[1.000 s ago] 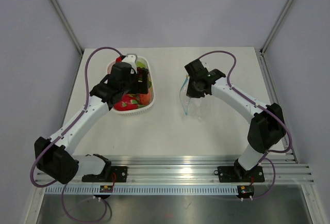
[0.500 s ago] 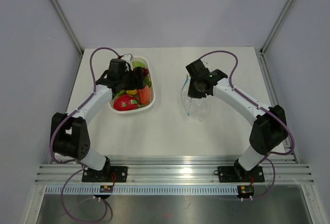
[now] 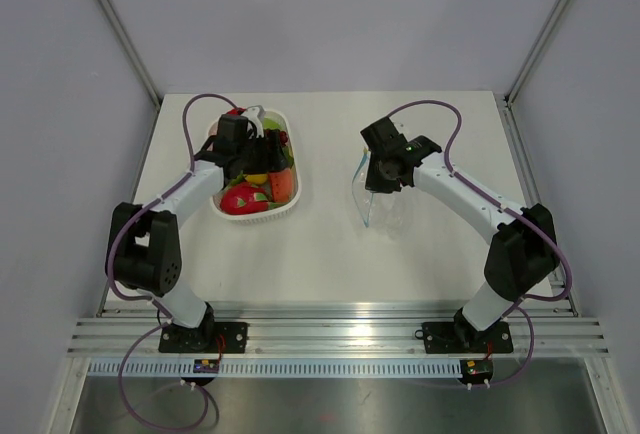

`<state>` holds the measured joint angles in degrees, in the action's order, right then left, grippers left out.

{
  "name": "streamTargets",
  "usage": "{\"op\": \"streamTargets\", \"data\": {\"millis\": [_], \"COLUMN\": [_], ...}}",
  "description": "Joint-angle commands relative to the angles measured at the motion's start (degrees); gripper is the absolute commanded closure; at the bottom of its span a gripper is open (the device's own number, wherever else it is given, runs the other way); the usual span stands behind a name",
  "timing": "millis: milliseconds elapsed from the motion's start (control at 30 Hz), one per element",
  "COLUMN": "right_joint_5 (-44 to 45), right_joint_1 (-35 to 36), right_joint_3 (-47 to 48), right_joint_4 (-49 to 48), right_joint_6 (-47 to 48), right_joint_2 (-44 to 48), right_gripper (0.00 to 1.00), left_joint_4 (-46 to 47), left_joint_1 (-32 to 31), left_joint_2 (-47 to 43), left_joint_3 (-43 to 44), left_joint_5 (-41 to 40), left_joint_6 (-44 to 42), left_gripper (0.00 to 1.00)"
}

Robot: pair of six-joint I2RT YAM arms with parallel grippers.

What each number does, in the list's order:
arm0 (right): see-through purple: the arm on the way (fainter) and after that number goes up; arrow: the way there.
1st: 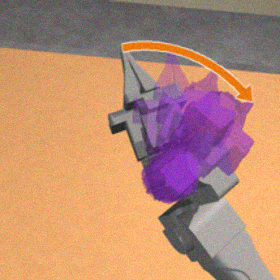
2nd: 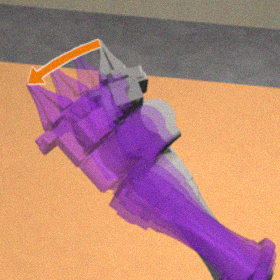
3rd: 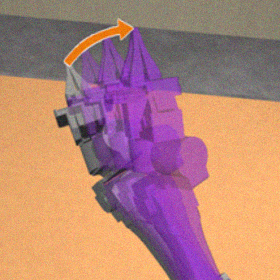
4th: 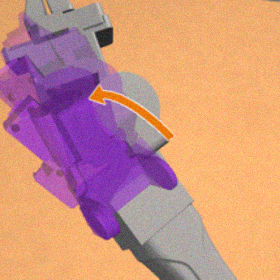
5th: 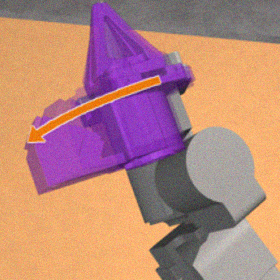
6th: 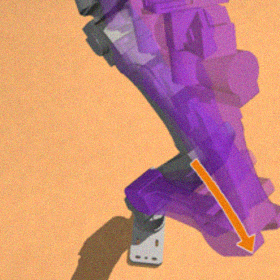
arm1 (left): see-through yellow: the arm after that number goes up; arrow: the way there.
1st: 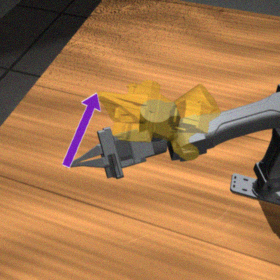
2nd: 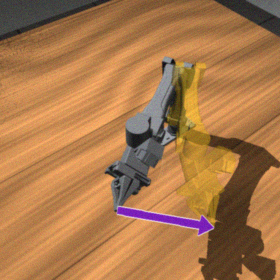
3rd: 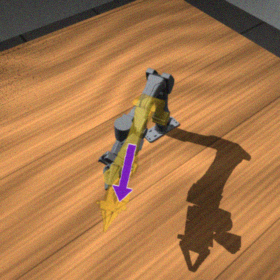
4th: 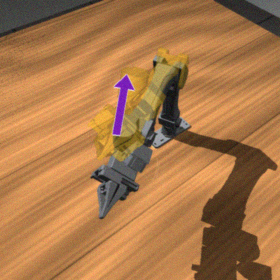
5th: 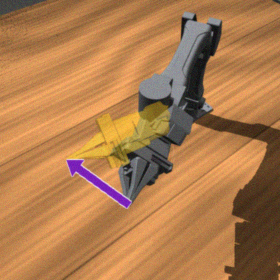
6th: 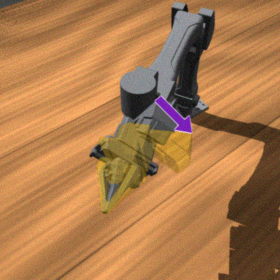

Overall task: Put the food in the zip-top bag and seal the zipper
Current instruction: Pick up the fake fruit from the bin, then place the fake fruit in the zipper food storage bag.

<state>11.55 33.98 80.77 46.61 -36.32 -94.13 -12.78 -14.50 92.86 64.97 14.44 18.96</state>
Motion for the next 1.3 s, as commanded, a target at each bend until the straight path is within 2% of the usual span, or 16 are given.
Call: {"op": "streamTargets", "data": {"millis": [0, 100, 200, 233, 300, 333, 533, 567, 800, 1033, 1133, 1267], "right_joint_5": [1.5, 1.2, 1.1, 1.2, 1.1, 1.1, 1.0, 0.8, -2.1, -7.9, -10.2, -13.0], "right_joint_1": [0.6, 0.6, 0.6, 0.5, 0.5, 0.5, 0.5, 0.6, 0.6, 2.0, 2.4, 3.2], "right_joint_3": [0.1, 0.1, 0.2, 0.1, -0.1, -0.1, -0.7, -0.7, 0.4, 7.7, 10.5, 13.4], "right_joint_4": [0.4, 0.2, 0.2, 0.3, 0.4, 0.4, 0.2, 0.2, -1.4, -2.4, -3.0, -3.6], "right_joint_6": [-0.2, -0.2, -0.2, -0.4, -0.4, -0.4, -0.5, -0.5, -0.9, -1.7, -2.1, -3.2], "right_joint_2": [2.1, 1.8, 1.8, 1.8, 2.1, 2.4, 2.8, 2.8, 1.5, -4.6, -6.3, -7.8], "right_gripper": [1.00, 1.00, 1.00, 1.00, 1.00, 1.00, 1.00, 1.00, 1.00, 1.00, 1.00, 1.00], "left_joint_4": [4.1, 3.2, 3.0, 3.0, 2.9, 2.7, 0.1, -1.4, -5.9, -1.2, 4.6, 13.8], "left_joint_1": [0.3, 0.3, 0.3, 0.3, 0.3, 0.3, 0.3, 0.3, 0.3, 0.2, -0.1, -1.1], "left_joint_2": [0.3, 2.0, 3.3, 3.4, 3.5, 3.3, -2.1, -4.6, -18.2, -24.8, -25.8, -26.6], "left_joint_3": [0.5, 1.4, 1.9, 2.0, 1.9, 1.9, 1.6, 1.8, 3.1, 3.3, 0.9, -3.8], "left_joint_5": [1.5, 0.4, 0.2, 0.2, 0.4, 0.4, -0.6, -0.8, -0.8, 7.6, 11.1, 10.6], "left_joint_6": [0.0, -1.1, -1.6, -1.8, -1.9, -1.9, -1.6, -1.6, -1.6, 5.4, 10.3, 16.4], "left_gripper": [0.30, 0.30, 0.36, 0.47, 0.55, 0.65, 0.92, 0.99, 1.00, 1.00, 1.00, 1.00]}}
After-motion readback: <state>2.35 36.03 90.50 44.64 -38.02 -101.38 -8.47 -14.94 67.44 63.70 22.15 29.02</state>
